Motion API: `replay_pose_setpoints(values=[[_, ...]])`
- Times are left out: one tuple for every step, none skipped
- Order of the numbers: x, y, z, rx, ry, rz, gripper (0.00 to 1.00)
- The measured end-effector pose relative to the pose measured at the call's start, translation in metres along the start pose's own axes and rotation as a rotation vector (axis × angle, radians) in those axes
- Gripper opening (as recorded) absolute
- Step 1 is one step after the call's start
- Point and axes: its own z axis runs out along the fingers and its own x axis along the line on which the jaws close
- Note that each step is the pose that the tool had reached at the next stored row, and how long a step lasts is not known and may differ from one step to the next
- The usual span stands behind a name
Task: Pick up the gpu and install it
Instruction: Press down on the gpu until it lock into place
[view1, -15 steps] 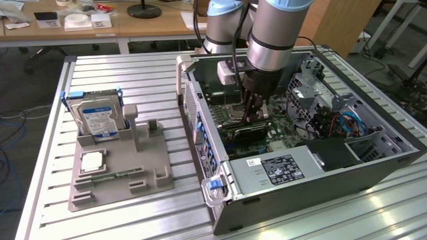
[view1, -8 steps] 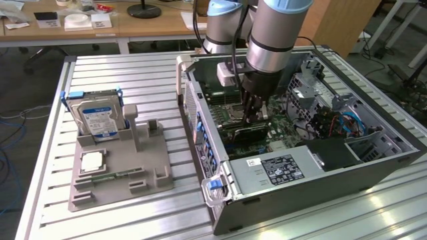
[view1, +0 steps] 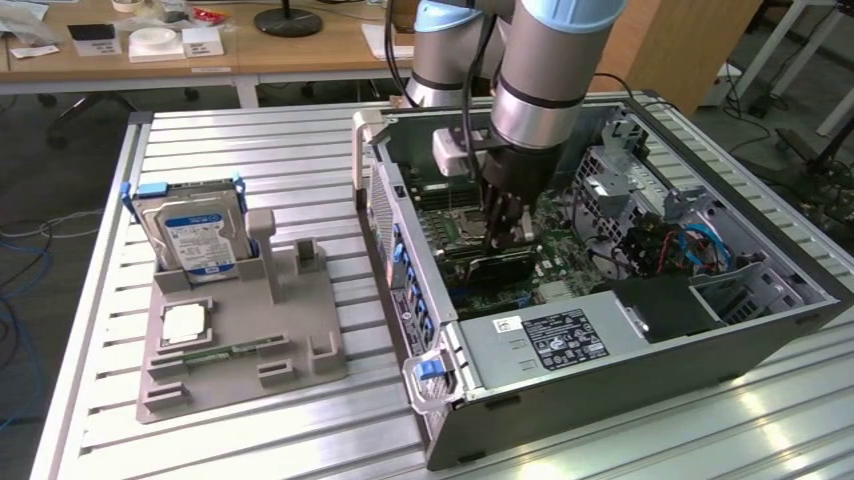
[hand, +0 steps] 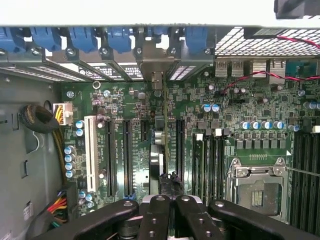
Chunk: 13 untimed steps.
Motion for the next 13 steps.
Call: replay_pose_setpoints(values=[[0.0000,0.0000,0.0000,-0.0001,0.0002,0.000,0.11],[0.0000,0.0000,0.0000,0.0000,0.0002,0.000,0.11],[0.0000,0.0000,0.0000,0.0000,0.0002,0.000,0.11],[0.0000,0.0000,0.0000,0.0000,0.0002,0.000,0.11],[0.0000,0.0003,0.0002,0.0000,0.0001,0.000,0.11],[-0.0002,0.0006,0.0003,0.0001,0.0000,0.000,0.11],[-0.0006,0.0007,0.0004,0.0002,-0.0002,0.000,0.11],[-0.0008,0.0008,0.0004,0.0001,-0.0001,0.000,0.11],[-0.0008,0.0008,0.0004,0.0000,0.0000,0.000,0.11],[-0.0008,0.0009,0.0007,0.0000,0.0000,0.000,0.11],[-0.0008,0.0009,0.0013,0.0001,-0.0001,0.000,0.11],[-0.0008,0.0010,0.0019,0.0000,-0.0001,0.000,0.11],[-0.0008,0.0010,0.0019,0.0000,0.0001,0.000,0.11]])
